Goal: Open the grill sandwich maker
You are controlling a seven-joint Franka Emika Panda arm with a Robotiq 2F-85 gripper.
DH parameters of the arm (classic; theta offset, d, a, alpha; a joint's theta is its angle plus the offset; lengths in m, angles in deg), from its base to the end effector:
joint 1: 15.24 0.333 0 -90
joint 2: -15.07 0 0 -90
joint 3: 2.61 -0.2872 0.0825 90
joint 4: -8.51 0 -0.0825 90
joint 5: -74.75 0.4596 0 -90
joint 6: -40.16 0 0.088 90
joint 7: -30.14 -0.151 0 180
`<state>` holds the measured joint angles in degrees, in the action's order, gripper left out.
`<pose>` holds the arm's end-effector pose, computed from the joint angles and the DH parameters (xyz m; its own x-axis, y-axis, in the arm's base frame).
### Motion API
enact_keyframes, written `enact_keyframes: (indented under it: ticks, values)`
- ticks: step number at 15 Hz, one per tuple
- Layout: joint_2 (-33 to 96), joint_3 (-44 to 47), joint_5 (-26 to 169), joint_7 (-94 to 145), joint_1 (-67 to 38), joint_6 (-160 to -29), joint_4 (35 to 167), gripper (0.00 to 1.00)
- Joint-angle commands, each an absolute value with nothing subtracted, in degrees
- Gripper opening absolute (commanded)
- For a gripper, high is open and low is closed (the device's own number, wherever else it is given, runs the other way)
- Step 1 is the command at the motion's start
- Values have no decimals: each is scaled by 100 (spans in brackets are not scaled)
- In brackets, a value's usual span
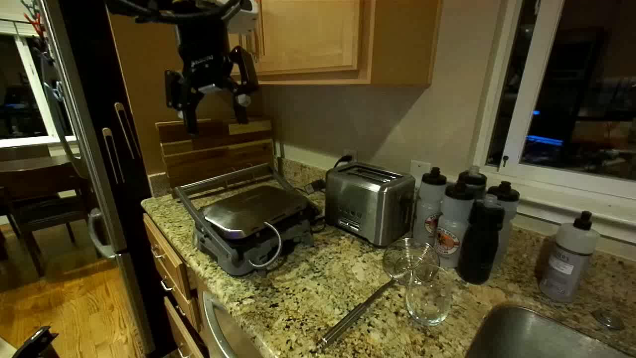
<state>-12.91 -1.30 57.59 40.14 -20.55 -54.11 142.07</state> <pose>0.4536 -0.0951 0.4217 0.9664 0.0819 -0.2437 0.1408 -0.9617 0.2352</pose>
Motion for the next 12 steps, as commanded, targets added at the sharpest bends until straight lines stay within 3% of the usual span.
enact_keyframes:
  ticks: [1, 12]
  values:
    - [-1288, -25, 5719, 3970, -1926, -5385, 14194, 100]
    - [-840, -163, 6087, 3474, -1789, -5809, 13907, 100]
